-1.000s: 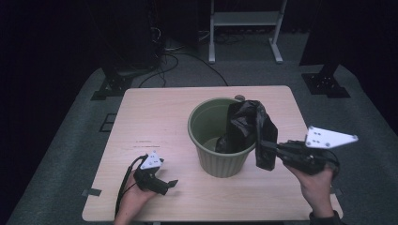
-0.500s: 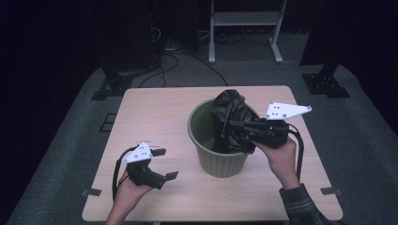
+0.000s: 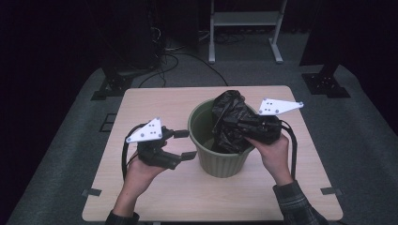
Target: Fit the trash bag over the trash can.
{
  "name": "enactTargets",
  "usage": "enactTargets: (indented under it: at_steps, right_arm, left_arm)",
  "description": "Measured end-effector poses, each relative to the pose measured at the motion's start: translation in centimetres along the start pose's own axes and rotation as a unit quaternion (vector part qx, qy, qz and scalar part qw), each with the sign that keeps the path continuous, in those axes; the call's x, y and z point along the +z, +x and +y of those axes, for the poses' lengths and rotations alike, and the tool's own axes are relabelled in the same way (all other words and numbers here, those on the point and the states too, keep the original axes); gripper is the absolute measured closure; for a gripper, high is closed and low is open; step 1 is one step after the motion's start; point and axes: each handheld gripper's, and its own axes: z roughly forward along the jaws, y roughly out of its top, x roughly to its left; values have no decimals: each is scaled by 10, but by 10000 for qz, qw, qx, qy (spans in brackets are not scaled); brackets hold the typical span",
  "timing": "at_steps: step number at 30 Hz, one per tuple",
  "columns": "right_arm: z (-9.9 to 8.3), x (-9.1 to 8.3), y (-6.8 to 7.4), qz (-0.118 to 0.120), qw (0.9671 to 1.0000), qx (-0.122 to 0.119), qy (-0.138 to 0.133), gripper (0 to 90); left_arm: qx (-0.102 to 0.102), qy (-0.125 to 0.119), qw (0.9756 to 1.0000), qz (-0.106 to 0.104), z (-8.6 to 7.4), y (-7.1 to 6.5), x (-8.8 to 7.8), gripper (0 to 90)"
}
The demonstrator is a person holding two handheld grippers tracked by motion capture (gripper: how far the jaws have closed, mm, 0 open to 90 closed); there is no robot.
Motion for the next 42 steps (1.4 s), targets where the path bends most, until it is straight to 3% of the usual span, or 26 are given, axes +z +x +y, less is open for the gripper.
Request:
enactTargets:
  at_steps: [6,14,21,24,27,31,36,42]
  right_arm:
    - [0,2,-2,3,10000,11,12,900]
    - [4,4,-4,-3,10000,21,2,900]
    - [4,5,-5,2,10000,35,-1,900]
    - [5,4,-4,14,10000,26,-33,900]
    - [5,4,-4,18,10000,31,-34,900]
    - [4,0,-4,-6,10000,13,-34,900]
    - [4,-14,-5,-91,9999,10,-100,900]
    - [-1,-33,-10,-256,9996,55,-134,900]
  left_arm:
    - [72,-68,9999,-105,16,10,16,393]
    - [128,-30,9987,-493,25,20,35,472]
    - [186,-17,9982,-573,32,22,49,479]
    - [210,-8,9982,-555,35,22,53,533]
    - [196,-16,9985,-521,36,25,54,648]
    - [220,-25,9994,-258,36,29,47,815]
    - [154,-101,9998,99,35,38,30,855]
    - [59,-191,9992,342,31,46,11,854]
